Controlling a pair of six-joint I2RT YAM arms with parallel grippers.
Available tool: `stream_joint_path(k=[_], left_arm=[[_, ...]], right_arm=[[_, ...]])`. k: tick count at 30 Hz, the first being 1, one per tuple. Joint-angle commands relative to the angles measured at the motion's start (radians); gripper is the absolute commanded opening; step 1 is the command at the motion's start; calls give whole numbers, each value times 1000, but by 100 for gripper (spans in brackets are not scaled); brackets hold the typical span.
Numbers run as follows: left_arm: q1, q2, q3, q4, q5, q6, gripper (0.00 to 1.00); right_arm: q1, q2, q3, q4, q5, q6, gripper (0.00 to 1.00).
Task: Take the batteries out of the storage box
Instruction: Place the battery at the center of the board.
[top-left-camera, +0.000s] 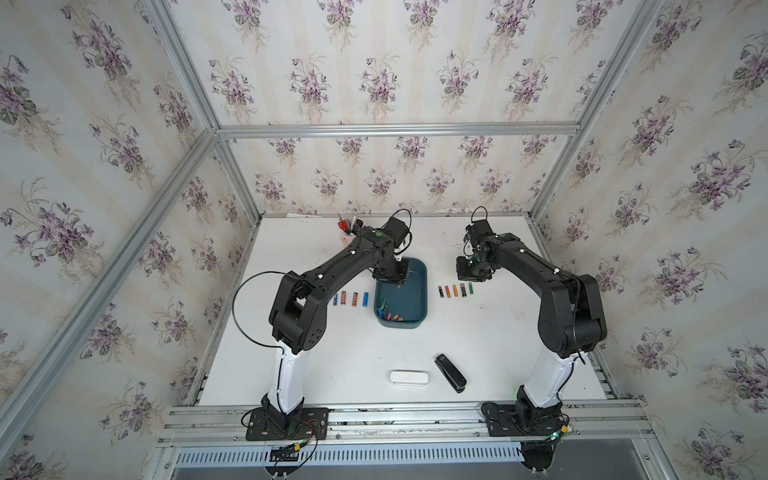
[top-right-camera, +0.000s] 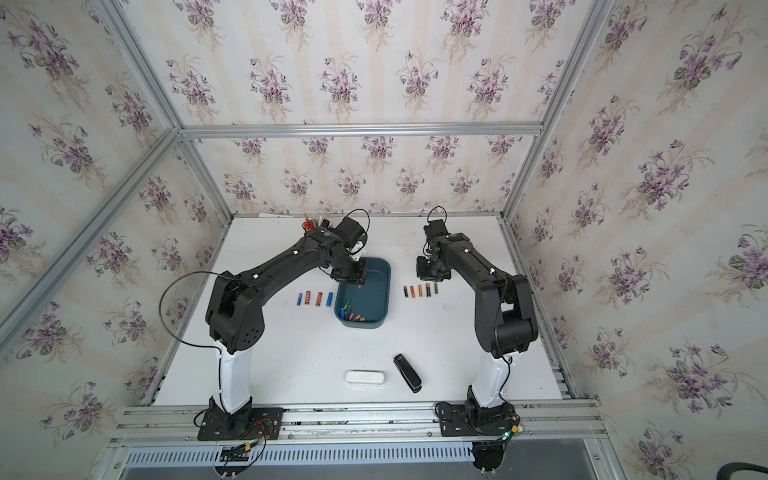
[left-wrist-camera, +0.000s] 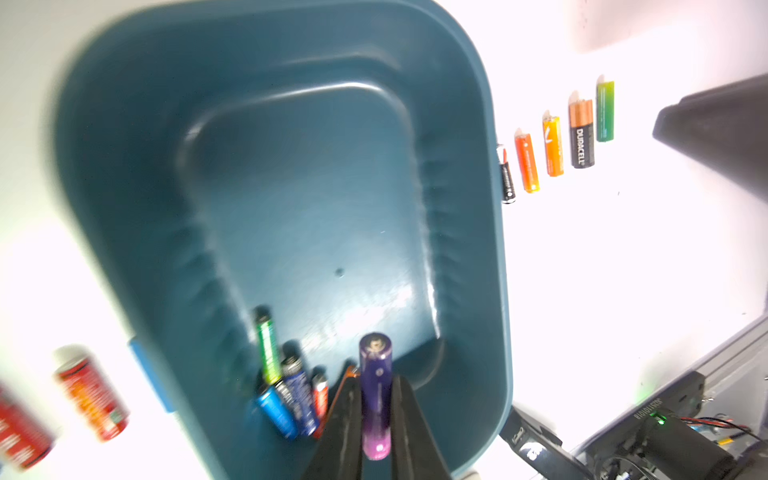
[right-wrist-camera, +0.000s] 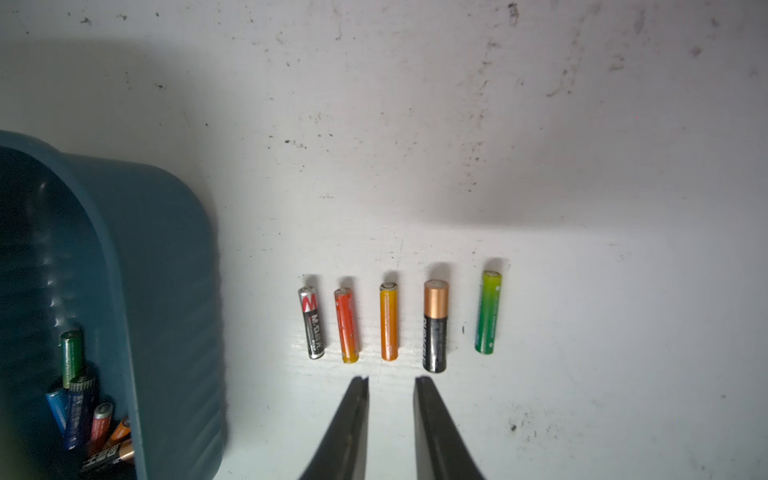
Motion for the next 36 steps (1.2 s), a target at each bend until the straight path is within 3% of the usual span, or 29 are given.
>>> stream_joint_path(k=[1,9,16,36], left_arm=[[54,-67,-68,-1,2,11,16],[286,-227,-308,13,-34,83,17],[425,-229,-408,35,-63,149,17],[468,-77,-439,83,-132,207,17]], right_arm=[[2,7,15,5,-4,8,25],[3,12,28,-4,3,3,25],[5,18,25,-2,2,5,25],[6,36,39,-18,18,4,25]])
